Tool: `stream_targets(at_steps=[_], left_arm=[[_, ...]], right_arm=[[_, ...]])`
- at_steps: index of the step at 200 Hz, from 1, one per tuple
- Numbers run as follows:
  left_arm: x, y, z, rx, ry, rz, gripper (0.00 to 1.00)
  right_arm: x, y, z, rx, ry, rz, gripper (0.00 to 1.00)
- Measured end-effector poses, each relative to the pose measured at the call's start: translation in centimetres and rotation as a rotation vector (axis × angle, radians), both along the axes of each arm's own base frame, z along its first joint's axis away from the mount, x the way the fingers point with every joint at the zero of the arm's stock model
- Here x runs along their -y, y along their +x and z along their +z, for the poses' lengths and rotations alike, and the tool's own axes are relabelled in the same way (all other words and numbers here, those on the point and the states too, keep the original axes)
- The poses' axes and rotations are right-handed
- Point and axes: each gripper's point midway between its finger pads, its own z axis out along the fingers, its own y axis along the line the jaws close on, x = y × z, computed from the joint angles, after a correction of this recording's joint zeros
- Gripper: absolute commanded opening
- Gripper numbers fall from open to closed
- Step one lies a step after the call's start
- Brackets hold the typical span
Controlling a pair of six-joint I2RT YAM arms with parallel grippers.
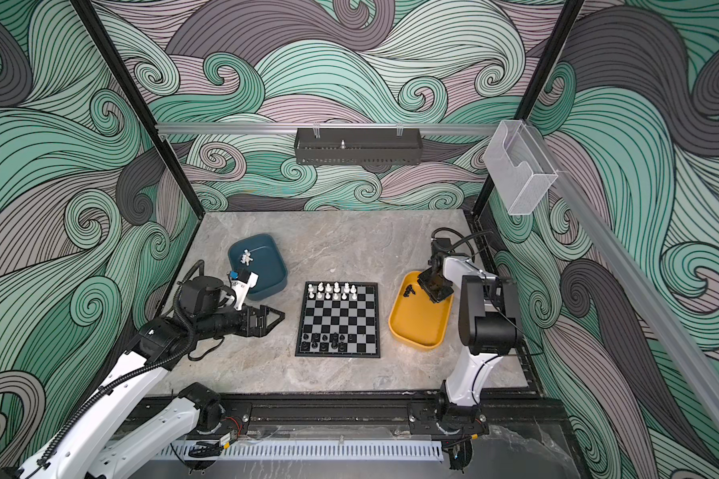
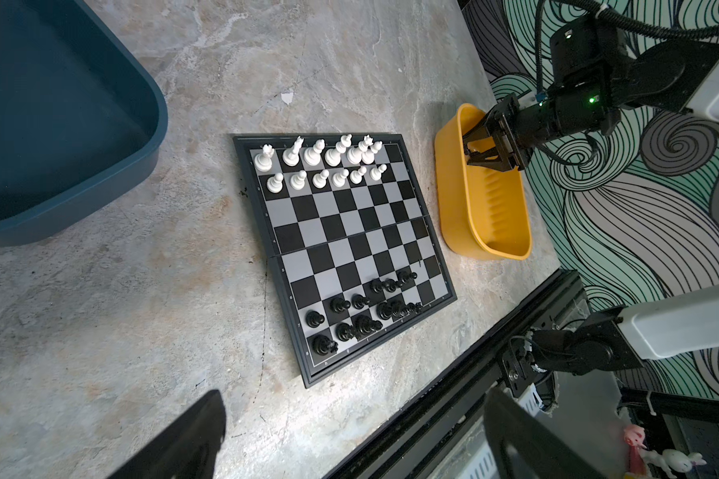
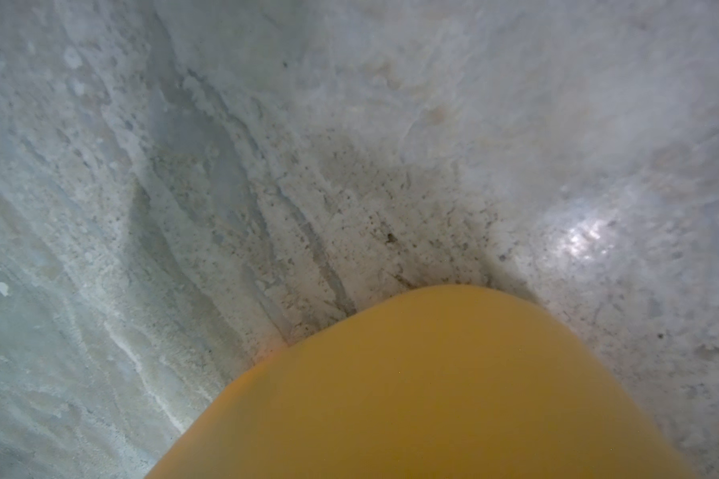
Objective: Set up the chess pieces on the board
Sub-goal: 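Lower the open right gripper into the yellow bin toward a black piece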
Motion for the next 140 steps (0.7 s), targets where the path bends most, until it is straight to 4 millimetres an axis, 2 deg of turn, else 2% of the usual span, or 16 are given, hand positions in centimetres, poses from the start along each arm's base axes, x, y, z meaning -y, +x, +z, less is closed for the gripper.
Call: stream_targets(at_steps=[34,79,105,140], left_arm=[[0.0,0.0,0.2,0.006,-0.004,-0.001,0.99],[0.0,0.0,0.4,0.015,-0.009,-0.003,0.99],[0.1,-0.1,0.2,0.011,-0.008,-0.003,0.99],[0.1,-0.1,0.1,0.009,-0.009,-0.004,0.99]], right_arm=[[-0.4,-0.1,0.0,-0.004,0.011,0.040,0.43],[-0.9,-0.9,0.5,-0.022,-0.016,0.221,0.54],[-0.3,-0.7,1.9,-0.015,-0.078,0.325,0.55],[0.4,1.2,4.1,0.028,-0.158,0.444,0.56]])
